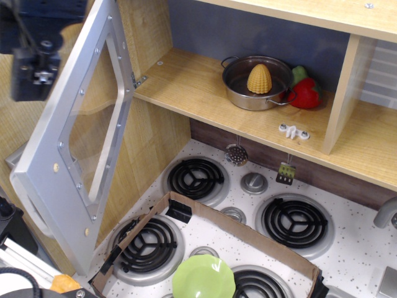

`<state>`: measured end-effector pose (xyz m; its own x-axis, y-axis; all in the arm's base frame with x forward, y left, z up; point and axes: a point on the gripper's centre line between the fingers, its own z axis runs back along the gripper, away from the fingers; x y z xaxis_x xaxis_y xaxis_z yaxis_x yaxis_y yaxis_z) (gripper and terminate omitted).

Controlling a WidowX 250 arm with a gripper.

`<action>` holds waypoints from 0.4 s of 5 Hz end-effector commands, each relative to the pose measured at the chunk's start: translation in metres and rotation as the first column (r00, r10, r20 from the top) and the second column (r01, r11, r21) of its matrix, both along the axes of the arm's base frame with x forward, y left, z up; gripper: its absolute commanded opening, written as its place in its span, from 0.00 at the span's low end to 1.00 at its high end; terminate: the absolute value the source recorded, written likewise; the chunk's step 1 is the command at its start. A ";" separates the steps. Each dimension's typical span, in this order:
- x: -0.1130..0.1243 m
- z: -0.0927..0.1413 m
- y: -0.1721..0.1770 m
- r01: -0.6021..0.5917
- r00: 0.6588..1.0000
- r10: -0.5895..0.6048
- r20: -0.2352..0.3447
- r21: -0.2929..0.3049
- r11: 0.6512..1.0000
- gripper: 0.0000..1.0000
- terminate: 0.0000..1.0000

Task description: Close microwave

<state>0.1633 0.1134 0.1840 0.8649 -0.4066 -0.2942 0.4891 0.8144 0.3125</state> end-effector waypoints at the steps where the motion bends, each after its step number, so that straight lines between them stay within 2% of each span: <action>1: 0.003 -0.007 0.013 0.042 0.999 -0.043 0.033 0.030 0.999 1.00 0.00; 2: 0.001 -0.014 0.014 0.033 0.997 -0.034 0.066 0.012 0.999 1.00 0.00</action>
<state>0.1571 0.1298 0.1604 0.8669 -0.4361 -0.2414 0.4959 0.8030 0.3305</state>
